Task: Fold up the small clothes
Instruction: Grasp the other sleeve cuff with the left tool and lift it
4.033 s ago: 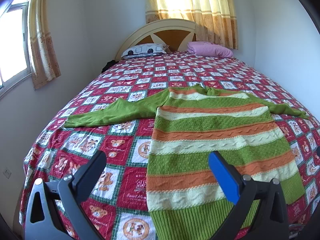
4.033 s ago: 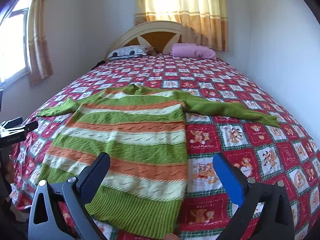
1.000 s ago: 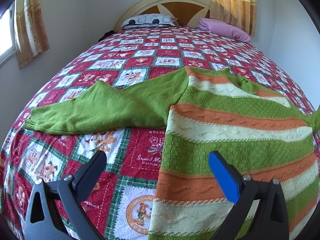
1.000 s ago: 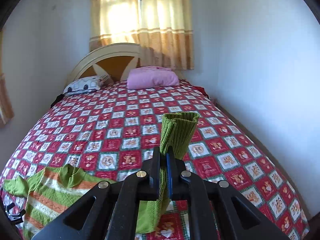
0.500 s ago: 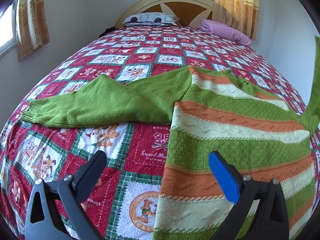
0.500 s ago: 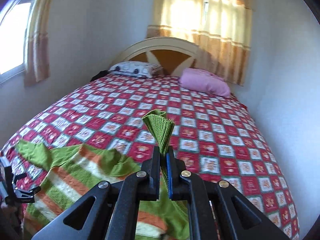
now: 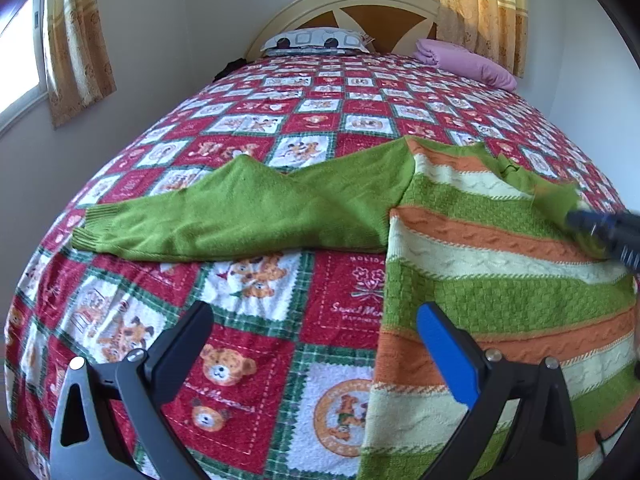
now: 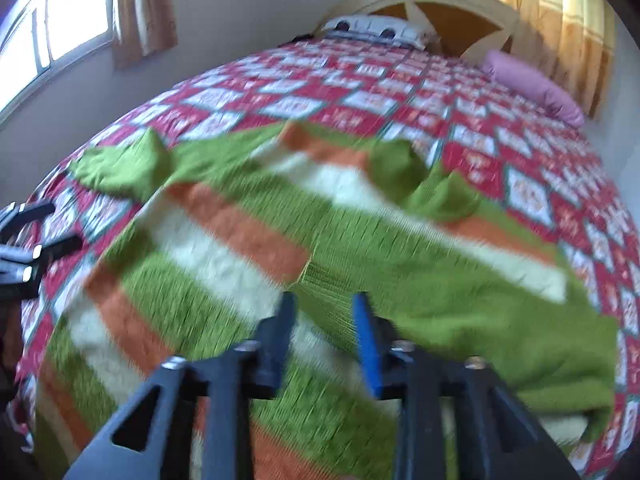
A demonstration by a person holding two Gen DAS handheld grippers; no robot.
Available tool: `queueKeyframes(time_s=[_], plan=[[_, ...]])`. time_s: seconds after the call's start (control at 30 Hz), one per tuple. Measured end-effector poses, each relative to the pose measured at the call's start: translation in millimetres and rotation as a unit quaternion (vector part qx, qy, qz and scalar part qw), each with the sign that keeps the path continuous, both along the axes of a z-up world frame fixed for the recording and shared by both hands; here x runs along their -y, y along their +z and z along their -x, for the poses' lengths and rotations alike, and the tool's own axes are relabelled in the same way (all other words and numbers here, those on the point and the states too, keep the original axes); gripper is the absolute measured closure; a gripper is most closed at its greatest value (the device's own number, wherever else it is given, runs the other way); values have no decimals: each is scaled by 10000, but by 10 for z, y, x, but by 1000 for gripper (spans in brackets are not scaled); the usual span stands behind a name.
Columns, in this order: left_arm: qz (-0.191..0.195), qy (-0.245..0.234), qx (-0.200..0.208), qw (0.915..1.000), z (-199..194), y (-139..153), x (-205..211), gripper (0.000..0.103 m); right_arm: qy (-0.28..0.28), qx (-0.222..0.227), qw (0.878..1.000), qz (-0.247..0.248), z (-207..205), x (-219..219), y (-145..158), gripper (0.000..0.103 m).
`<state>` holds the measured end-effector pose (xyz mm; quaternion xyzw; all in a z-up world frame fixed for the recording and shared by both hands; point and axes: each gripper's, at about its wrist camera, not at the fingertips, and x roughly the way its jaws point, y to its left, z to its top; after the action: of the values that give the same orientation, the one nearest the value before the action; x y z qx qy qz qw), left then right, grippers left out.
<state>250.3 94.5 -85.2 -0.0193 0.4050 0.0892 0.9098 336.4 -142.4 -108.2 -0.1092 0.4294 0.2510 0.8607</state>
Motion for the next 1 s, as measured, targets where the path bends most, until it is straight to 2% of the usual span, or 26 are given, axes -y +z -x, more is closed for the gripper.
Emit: queueKeyframes(time_s=[0.03,0.13,0.3,0.37,0.5,0.6,0.63,0.7,0.8,0.87,0.9,0.93,0.97,1.0], plan=[[-75,0,-2,10000,-11,14,6,0,34,-52,9999,-89,96,88,1,52],[-196,-190,24,9996,-56,88,85,0,-16,-80,9999,-129,297,355,65,52],[97,-691,79,9975,-251,225,418,0,-806,-60,9966,-159,536,1138,221,51],[242,-972,55,9950,-363,242,628,0,-1097,40,9939,-74,612,1367,224,48],[318,-1443,77,9890,-591,223,1113,0,-1245,83,9922,-16,766,1546,129,47],[565,-1741,1,9831,-778,155,1387,2,-1107,24,9938,-116,893,1538,21,47],[583,-1794,-45,9820,-832,119,1470,8,-1061,12,9942,-147,923,1532,-10,47],[651,-1930,-177,9789,-935,19,1618,12,-1033,41,9946,-133,972,1516,-70,47],[526,-1961,-425,9782,-1042,-154,1790,23,-1018,85,9946,-175,997,1489,-151,45],[652,-1976,-720,9755,-1123,-305,1809,47,-1011,158,9945,-221,1022,1483,-173,40],[772,-1998,-801,9735,-1131,-345,1816,67,-996,190,9946,-223,1029,1476,-183,39],[772,-1982,-644,9750,-1098,-324,1809,78,-984,217,9947,-204,1037,1467,-191,39],[828,-2115,-594,9721,-1071,-295,1823,93,-968,251,9948,-169,1048,1456,-199,38],[908,-2258,-619,9680,-1049,-262,1839,95,-951,278,9950,-141,1060,1449,-207,38]])
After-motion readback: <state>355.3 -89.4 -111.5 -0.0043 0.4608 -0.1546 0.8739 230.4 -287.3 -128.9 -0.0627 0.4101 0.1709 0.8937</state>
